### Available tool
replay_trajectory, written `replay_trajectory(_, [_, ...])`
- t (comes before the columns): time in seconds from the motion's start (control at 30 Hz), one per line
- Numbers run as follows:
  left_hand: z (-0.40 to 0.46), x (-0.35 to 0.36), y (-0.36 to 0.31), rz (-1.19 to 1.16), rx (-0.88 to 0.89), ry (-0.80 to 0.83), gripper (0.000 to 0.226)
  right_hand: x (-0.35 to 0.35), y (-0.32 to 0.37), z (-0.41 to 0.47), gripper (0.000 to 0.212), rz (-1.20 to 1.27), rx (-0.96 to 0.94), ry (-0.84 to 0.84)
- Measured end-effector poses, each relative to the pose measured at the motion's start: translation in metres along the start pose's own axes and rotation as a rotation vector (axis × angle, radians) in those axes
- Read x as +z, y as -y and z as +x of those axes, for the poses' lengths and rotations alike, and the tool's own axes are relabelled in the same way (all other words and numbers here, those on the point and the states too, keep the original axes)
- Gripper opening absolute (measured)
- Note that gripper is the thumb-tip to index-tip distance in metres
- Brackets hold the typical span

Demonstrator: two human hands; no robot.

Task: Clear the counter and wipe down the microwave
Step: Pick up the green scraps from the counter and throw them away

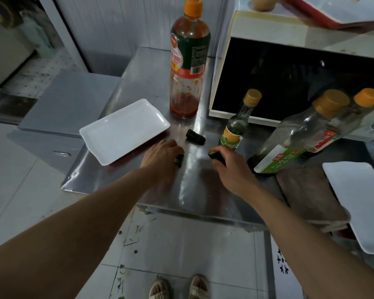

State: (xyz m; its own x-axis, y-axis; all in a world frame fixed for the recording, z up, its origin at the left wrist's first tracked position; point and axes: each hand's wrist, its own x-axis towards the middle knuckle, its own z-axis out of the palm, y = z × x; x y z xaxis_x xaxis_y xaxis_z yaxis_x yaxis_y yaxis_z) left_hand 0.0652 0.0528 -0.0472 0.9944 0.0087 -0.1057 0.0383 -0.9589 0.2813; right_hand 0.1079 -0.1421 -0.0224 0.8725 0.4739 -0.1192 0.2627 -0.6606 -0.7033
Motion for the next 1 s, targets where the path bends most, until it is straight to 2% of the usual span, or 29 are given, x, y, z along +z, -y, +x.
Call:
replay_trajectory(0.27, [-0.001, -0.005, -0.009, -0.069, -0.082, 0.055, 0.033, -0.003, -0.004, 0.005, 0.025, 0.039, 0.004, -0.008])
replay_trajectory(0.47, [-0.002, -0.014, -0.02, -0.144, -0.138, 0.023, 0.021, -0.009, -0.006, 0.003, 0.028, 0.059, 0.002, 0.016])
replay_trajectory(0.67, [0.005, -0.026, -0.027, -0.189, -0.075, -0.002, 0.024, -0.023, 0.001, 0.002, 0.027, 0.056, -0.027, -0.004])
replay_trajectory(0.87, [0.025, -0.033, -0.027, -0.144, -0.03, 0.051, 0.021, -0.025, 0.004, 0.004, 0.028, 0.036, 0.019, -0.023])
replay_trajectory(1.0, [0.041, -0.033, -0.016, -0.146, 0.019, 0.058, 0.027, -0.021, 0.006, 0.007, 0.027, 0.027, 0.077, -0.062])
